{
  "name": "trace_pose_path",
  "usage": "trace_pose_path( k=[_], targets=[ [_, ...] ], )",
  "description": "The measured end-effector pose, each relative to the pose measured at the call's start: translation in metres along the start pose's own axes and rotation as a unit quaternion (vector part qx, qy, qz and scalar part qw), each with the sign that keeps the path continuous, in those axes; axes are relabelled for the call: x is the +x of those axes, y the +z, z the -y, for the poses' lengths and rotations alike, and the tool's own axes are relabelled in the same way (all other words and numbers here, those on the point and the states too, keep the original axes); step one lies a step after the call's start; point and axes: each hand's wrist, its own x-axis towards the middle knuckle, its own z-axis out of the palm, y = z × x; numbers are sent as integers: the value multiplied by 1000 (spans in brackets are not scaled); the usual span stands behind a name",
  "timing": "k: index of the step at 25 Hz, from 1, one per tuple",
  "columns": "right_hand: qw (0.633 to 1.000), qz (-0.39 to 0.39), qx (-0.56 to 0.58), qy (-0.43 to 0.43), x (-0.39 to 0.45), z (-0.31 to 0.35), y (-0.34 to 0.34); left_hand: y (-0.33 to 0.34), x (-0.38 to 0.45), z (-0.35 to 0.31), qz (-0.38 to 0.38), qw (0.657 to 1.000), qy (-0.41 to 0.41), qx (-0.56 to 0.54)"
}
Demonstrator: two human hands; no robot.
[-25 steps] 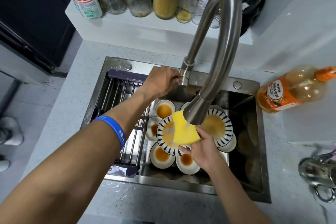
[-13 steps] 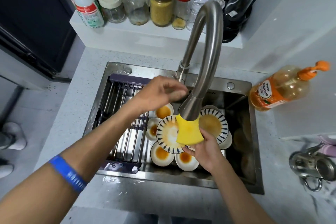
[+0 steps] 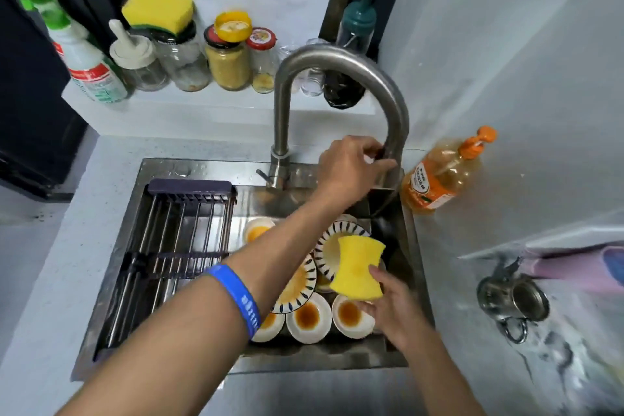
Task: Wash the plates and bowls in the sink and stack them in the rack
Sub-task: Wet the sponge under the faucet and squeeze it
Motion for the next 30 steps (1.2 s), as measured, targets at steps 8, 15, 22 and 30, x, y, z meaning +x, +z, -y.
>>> trace_pose_path(
  k=[8,15,22,30],
  targets=[
    [995,-18,-44,-89,-1,39,-36,30,76,-18,-82,994,-53,40],
    [993,-19,-8,-118,-4,73,-32,66,-36,16,111,921,-282,-244],
    [901,-190,-236,-311,-4,166,-32,98,-27,3,74,822,-343,-450],
    [857,-196,-350,-323,63,278,-39,136,44,-43,38,773,-367,-517]
  ],
)
